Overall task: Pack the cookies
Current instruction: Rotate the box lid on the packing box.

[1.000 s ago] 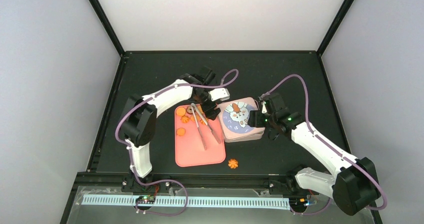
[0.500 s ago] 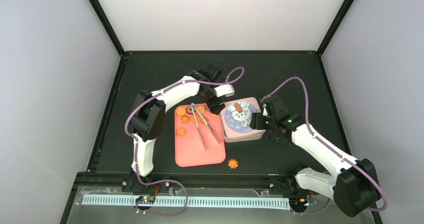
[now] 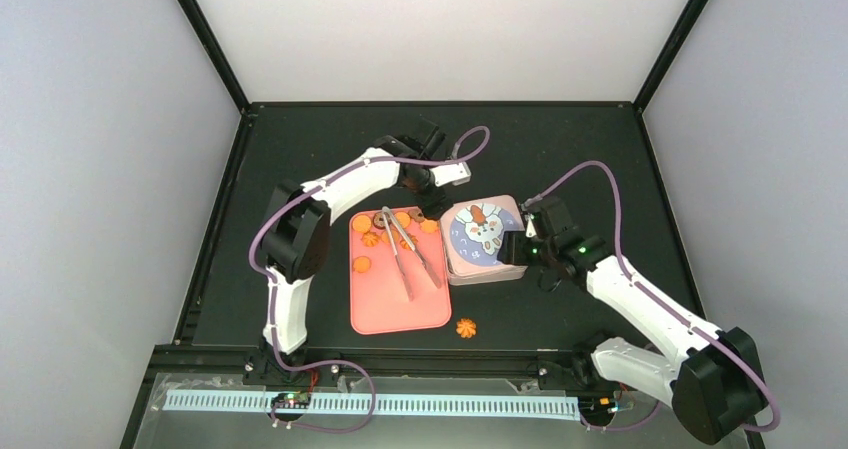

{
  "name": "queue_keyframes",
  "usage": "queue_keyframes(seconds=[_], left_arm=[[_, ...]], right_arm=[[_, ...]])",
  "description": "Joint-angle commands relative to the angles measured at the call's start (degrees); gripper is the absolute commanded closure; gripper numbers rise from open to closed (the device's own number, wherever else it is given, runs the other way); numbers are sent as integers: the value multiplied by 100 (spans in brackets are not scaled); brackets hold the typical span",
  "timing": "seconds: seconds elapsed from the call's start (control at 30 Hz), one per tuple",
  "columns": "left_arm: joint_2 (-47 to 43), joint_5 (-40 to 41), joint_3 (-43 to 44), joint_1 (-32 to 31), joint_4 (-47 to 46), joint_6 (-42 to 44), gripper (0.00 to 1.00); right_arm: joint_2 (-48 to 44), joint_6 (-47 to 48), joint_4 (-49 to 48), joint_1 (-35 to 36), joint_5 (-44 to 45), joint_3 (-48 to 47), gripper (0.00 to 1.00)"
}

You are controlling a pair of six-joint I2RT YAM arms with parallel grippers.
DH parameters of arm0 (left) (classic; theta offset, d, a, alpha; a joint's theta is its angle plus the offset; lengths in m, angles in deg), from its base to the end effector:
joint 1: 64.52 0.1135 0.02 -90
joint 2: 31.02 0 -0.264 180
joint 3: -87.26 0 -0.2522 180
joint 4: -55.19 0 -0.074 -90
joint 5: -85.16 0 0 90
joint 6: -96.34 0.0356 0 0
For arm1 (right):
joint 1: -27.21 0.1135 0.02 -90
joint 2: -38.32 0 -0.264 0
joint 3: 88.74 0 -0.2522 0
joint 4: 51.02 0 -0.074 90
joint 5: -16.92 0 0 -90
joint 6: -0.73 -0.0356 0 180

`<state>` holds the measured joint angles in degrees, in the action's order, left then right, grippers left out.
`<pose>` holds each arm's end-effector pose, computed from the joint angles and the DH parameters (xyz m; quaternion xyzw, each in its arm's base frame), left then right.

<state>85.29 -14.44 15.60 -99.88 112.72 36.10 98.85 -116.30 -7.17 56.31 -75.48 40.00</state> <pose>0.3489 -0.2549 0.2159 0.5390 0.8112 -0.0920 0.2072 0.1782 0.1009 0.2151 -0.0238 0.9482 0.1663 0.2697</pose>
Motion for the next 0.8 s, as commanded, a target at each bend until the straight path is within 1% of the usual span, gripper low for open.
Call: queue_keyframes(seconds=[0.0,0.2,0.43,0.5,0.63,0.77], left_arm=[[170,140,359,-25,1,-103,4],[251,134,528,-27,16,-150,4],[261,265,581,1,18,-154,4],[240,285,581,54,52,-170,4],[132,255,553,219,119,-197,4],[-142,204,367,345,120,-209,3]], right_arm=[[-169,-184,40,130,-99,69,32],[-122,-280,106,406,-51,-3,32],[-264,-293,279,511,-23,-92,31],[-360,-266,427,514,154,-196,30],[-325,-97,658,408,560,-498,27],[-66,24,605,33,534,-544,27]])
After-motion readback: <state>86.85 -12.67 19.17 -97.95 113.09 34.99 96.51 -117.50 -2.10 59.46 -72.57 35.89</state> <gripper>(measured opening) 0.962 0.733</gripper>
